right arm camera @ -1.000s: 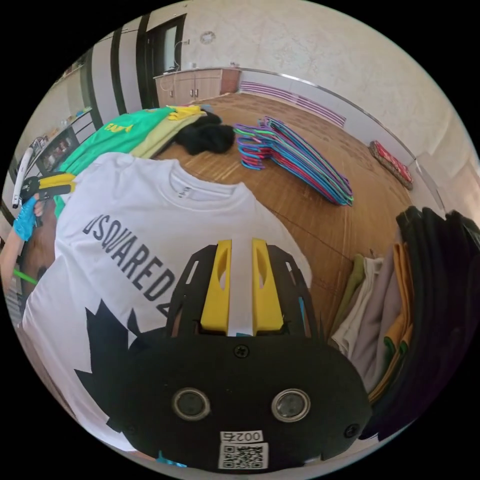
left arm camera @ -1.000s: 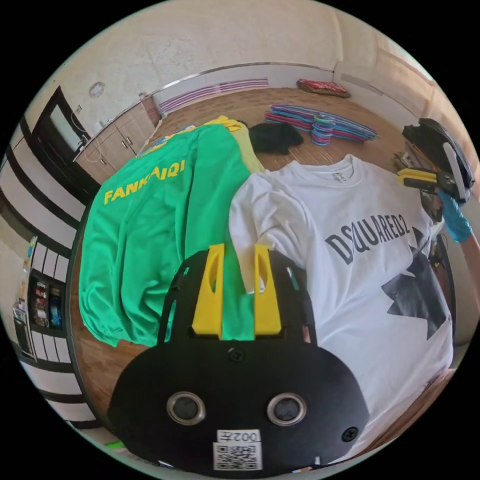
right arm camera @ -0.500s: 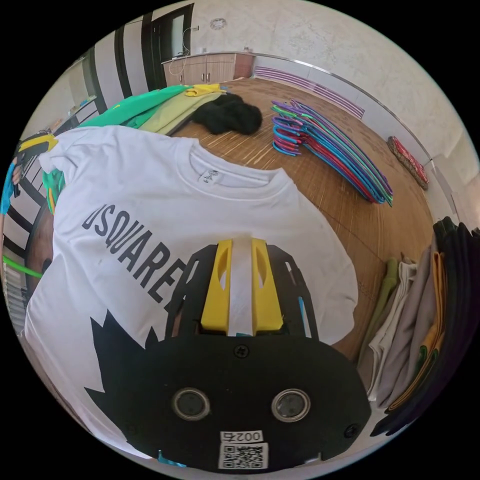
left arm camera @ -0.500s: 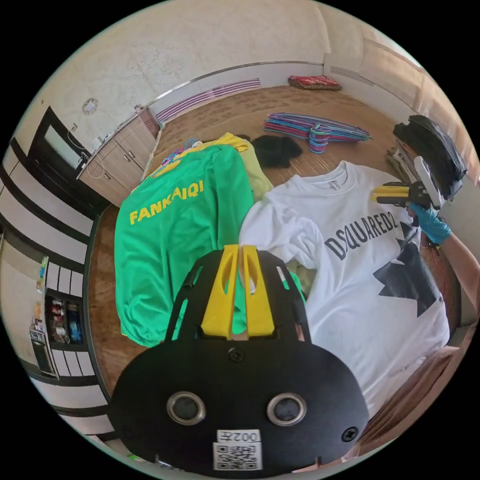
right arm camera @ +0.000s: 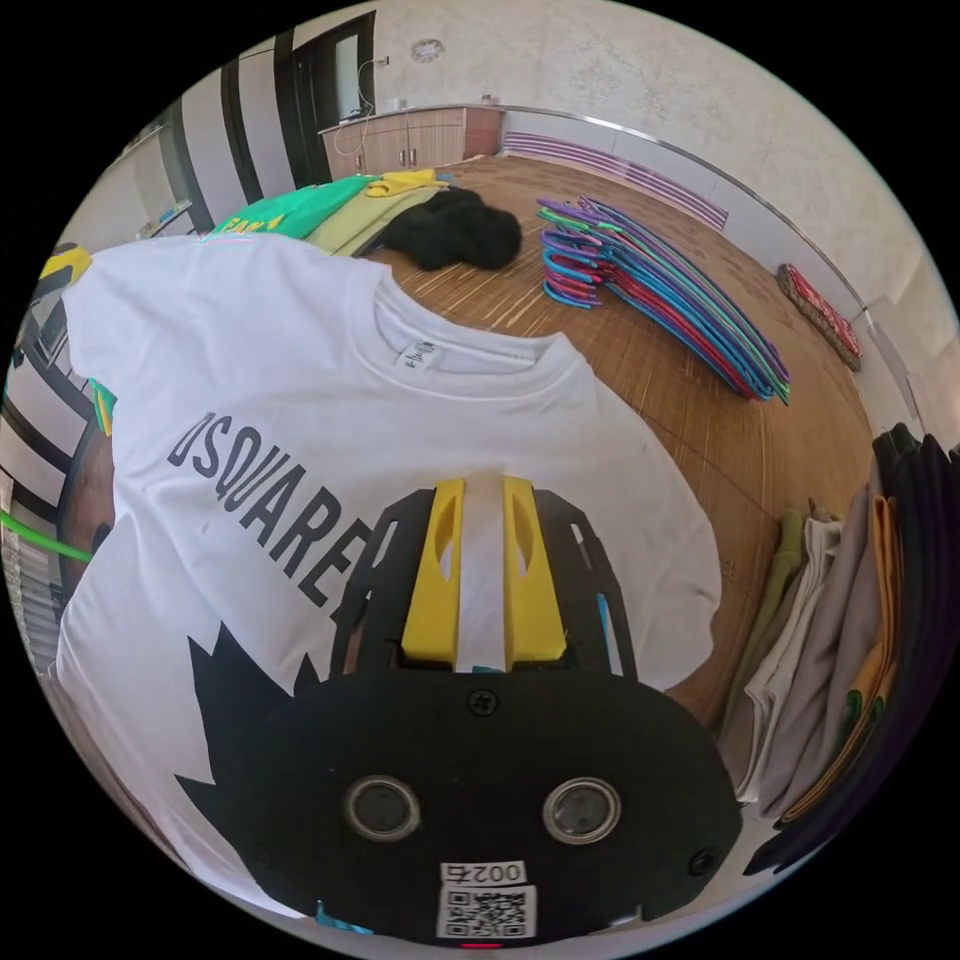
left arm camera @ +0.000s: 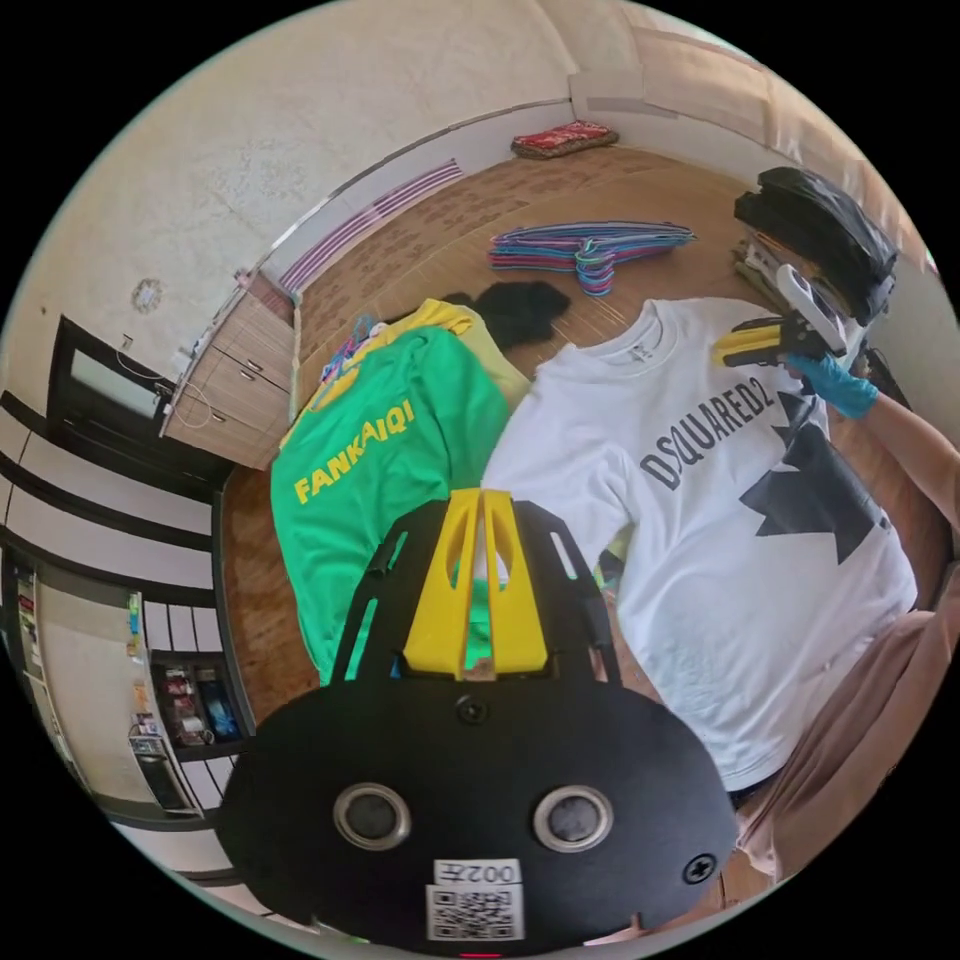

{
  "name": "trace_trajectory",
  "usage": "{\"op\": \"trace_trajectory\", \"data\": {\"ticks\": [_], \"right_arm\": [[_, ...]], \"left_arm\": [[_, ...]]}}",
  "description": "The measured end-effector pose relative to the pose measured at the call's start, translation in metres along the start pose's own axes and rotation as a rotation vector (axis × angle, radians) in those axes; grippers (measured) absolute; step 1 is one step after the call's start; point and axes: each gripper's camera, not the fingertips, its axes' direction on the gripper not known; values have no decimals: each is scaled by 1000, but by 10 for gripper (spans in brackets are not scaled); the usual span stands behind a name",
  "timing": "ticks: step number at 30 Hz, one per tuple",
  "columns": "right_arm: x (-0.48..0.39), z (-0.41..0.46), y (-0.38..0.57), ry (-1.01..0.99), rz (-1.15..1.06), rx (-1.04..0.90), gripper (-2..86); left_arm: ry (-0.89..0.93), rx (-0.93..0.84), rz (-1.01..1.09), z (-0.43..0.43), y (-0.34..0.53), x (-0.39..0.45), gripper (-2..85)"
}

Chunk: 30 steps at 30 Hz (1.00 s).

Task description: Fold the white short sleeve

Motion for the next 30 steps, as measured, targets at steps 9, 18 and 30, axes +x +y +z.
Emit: {"op": "trace_trajectory", "data": {"ticks": [9, 18, 30], "right_arm": [[1, 12, -13, -3, -7, -18, 73], [28, 11, -50, 50, -9, 70, 85], [60, 88, -129, 136, 73, -26, 78]], "left_arm": [[5, -224, -5, 100, -20, -50, -10], [269, -151, -256, 157, 32, -92, 11], [124, -18, -251, 120, 42, -107, -9]]}}
